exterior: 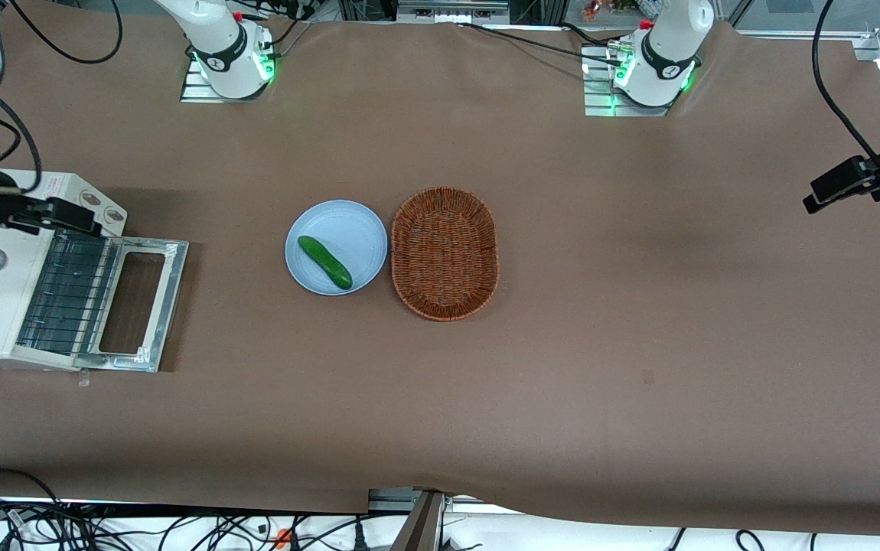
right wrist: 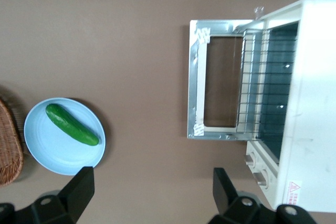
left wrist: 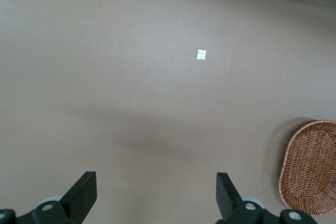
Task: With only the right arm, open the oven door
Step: 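Release the handle and lift the right gripper away from the oven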
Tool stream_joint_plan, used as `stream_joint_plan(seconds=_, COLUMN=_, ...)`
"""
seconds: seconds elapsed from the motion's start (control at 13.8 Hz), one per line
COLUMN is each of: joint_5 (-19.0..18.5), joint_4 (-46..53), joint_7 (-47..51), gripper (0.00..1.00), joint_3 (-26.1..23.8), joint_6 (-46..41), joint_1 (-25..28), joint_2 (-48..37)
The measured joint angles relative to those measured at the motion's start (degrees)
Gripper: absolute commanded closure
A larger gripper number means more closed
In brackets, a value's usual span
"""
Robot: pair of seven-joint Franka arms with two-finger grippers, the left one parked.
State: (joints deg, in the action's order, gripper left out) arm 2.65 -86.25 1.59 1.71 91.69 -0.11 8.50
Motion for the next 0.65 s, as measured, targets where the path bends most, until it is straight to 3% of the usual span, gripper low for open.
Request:
stream_joint_plan(seconds=0.29, joint_5=-0.04, joint_4=-9.83, joint_7=0.0, gripper=0.0, joint_3=0.1, joint_6=-0.36, joint_1=-0.54, joint_2=-10.62)
stream_joint_plan(seconds=0.65, joint_5=-0.05, joint_4=-10.52, joint_7=0.0, gripper=0.0, joint_3=0.09, joint_6=-0.68, joint_1=-0.53, joint_2=-9.27)
